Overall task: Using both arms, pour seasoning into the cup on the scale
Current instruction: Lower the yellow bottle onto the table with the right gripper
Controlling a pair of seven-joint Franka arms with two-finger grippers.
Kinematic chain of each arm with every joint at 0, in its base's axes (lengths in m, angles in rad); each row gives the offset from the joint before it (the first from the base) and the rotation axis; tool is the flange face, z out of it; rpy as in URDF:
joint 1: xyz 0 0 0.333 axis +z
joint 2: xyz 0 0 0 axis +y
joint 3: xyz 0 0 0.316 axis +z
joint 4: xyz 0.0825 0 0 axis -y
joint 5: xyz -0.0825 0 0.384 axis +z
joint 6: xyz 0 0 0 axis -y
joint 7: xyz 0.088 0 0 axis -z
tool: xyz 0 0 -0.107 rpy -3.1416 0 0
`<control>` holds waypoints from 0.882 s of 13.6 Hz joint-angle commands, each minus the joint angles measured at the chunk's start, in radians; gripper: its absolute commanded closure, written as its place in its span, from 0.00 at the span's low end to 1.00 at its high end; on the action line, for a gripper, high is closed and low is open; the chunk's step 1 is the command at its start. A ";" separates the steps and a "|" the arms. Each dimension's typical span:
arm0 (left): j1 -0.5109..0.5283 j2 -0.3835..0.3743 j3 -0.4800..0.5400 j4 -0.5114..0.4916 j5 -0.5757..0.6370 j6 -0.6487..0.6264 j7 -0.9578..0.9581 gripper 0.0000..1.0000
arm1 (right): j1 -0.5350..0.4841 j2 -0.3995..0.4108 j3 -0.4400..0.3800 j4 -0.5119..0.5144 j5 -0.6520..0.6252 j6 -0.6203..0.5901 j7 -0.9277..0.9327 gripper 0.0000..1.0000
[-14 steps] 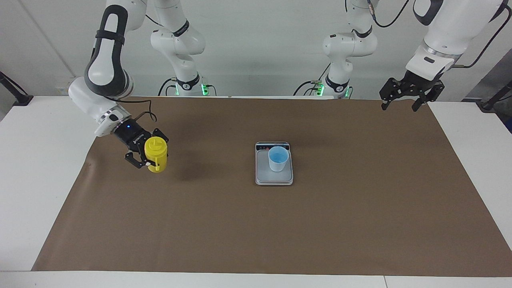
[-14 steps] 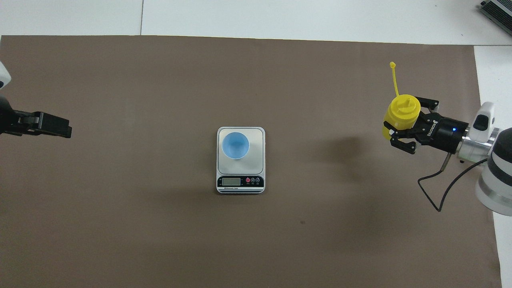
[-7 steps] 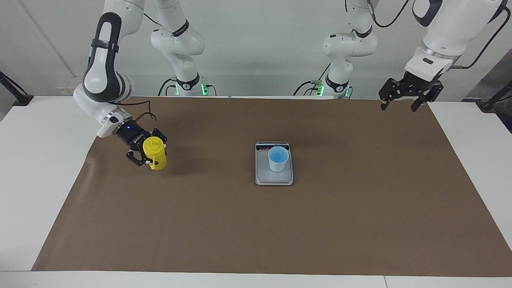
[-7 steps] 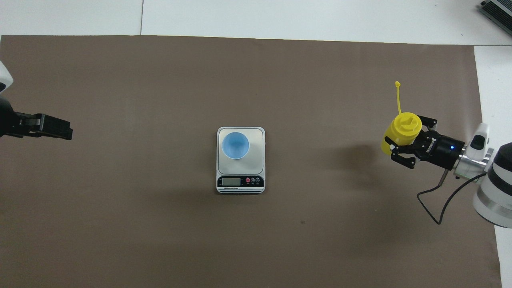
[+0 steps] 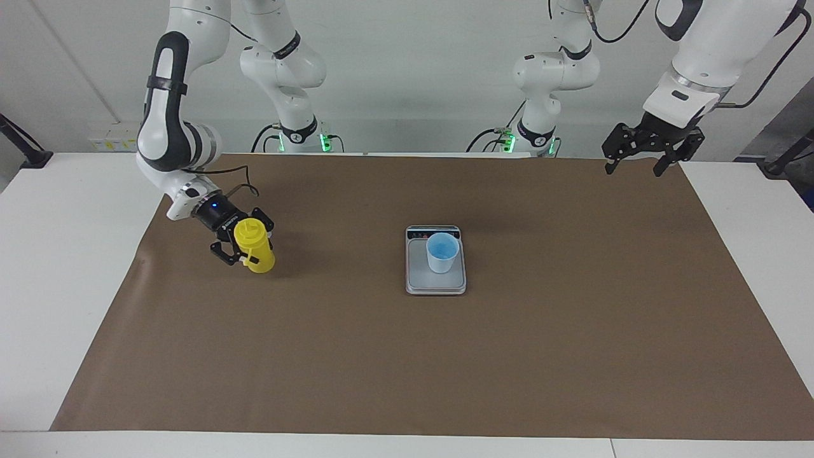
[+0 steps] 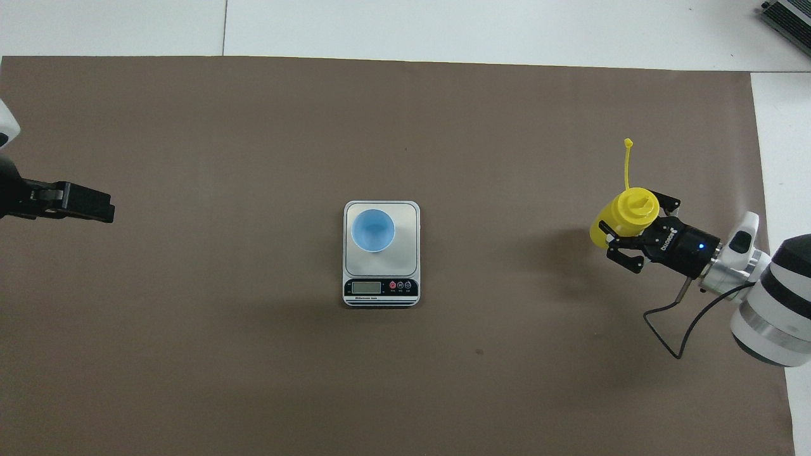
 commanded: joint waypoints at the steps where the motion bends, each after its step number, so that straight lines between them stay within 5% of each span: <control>1: 0.010 -0.031 -0.004 -0.037 0.008 0.015 0.017 0.00 | -0.058 0.057 0.010 -0.001 0.056 -0.085 -0.102 1.00; 4: 0.010 -0.031 -0.004 -0.037 0.008 0.015 0.017 0.00 | -0.073 0.078 0.010 -0.002 0.078 -0.117 -0.133 1.00; 5: 0.010 -0.031 -0.004 -0.037 0.008 0.014 0.017 0.00 | -0.072 0.078 0.012 -0.002 0.079 -0.119 -0.133 0.27; 6: 0.010 -0.031 -0.004 -0.037 0.008 0.014 0.017 0.00 | -0.072 0.078 0.012 -0.001 0.082 -0.119 -0.131 0.00; 12: 0.010 -0.031 -0.004 -0.037 0.008 0.017 0.017 0.00 | -0.076 0.069 0.007 -0.023 0.072 -0.134 -0.127 0.00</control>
